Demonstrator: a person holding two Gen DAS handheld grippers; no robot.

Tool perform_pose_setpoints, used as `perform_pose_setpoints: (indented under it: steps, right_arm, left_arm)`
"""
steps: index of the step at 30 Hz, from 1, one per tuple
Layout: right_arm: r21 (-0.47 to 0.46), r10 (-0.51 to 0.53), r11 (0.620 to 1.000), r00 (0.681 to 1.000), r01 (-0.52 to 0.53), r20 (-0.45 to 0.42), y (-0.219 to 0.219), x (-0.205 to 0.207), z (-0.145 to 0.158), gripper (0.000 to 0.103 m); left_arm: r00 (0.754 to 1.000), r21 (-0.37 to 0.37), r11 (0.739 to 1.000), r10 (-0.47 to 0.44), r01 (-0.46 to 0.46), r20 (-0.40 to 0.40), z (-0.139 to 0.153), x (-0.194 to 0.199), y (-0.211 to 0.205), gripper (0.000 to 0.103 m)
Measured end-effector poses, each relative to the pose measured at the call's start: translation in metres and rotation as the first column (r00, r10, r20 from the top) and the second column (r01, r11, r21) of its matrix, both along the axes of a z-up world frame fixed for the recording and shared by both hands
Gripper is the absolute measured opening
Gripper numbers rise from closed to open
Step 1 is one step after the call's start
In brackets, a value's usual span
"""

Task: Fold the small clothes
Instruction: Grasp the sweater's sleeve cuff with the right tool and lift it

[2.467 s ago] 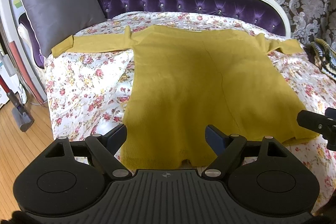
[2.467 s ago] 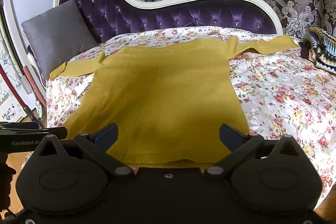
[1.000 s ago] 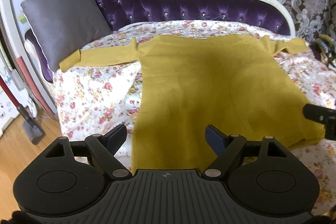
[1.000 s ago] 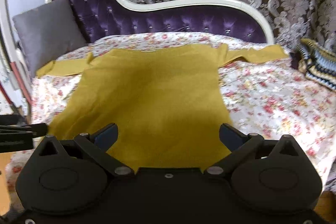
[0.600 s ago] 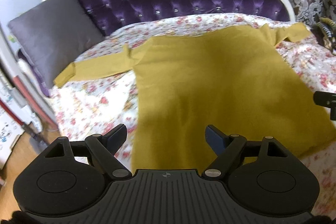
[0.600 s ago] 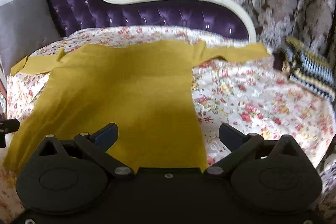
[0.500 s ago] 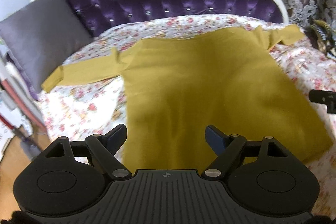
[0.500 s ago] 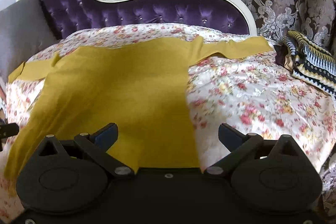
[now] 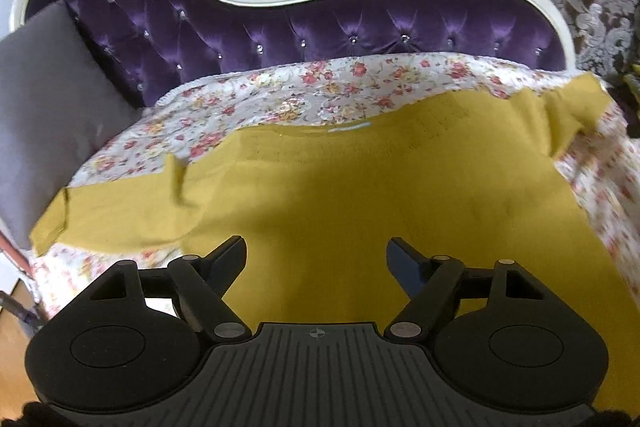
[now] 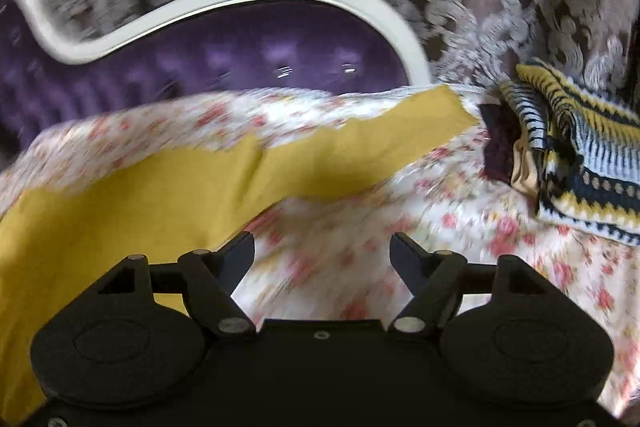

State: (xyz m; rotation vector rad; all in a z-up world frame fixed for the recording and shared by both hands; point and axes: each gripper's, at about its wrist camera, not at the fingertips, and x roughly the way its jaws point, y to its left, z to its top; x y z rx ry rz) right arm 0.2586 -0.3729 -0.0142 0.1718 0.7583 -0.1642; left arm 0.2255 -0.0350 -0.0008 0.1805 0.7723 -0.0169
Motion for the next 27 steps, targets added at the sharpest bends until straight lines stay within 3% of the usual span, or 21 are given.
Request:
perform_pose_setpoints:
  steps: [6, 14, 17, 20, 22, 23, 24, 27]
  right_arm:
    - [0.157, -0.112, 0.982, 0.992, 0.102, 0.055, -0.081, 0.064, -0.025, 0.071]
    - [0.086, -0.249, 0.965, 0.968, 0.249, -0.008, -0.136, 0.136, -0.062, 0.07]
    - [0.099, -0.29, 0.951, 0.957, 0.291, -0.029, -0.152, 0.15, -0.076, 0.065]
    - [0.128, -0.313, 0.942, 0.95, 0.311, -0.002, -0.163, 0.157, -0.085, 0.063]
    - [0.129, -0.325, 0.938, 0.946, 0.321, 0.012, -0.166, 0.161, -0.087, 0.055]
    - [0.123, -0.33, 0.937, 0.944, 0.326, 0.016, -0.167, 0.165, -0.088, 0.042]
    - [0.122, -0.33, 0.938, 0.944, 0.326, 0.017, -0.168, 0.168, -0.09, 0.013]
    - [0.145, -0.331, 0.934, 0.943, 0.325, 0.019, -0.17, 0.168, -0.088, 0.009]
  left_arm:
    - [0.998, 0.013, 0.998, 0.058, -0.057, -0.017, -0.026, 0.057, 0.005, 0.076]
    - [0.989, 0.017, 0.991, 0.131, -0.13, -0.069, -0.062, 0.097, 0.015, 0.073]
    - [0.987, 0.029, 0.992, 0.125, -0.123, -0.097, -0.073, 0.102, 0.014, 0.072]
    - [0.99, 0.021, 0.993, 0.12, -0.119, -0.069, -0.077, 0.098, 0.016, 0.073]
    - [0.991, 0.013, 0.993, 0.114, -0.113, -0.07, -0.078, 0.098, 0.017, 0.073]
    - [0.992, 0.006, 0.994, 0.108, -0.108, -0.067, -0.079, 0.097, 0.018, 0.073]
    - [0.992, -0.002, 0.994, 0.105, -0.106, -0.066, -0.08, 0.097, 0.02, 0.073]
    - [0.992, -0.018, 0.995, 0.101, -0.103, -0.073, -0.081, 0.098, 0.023, 0.075]
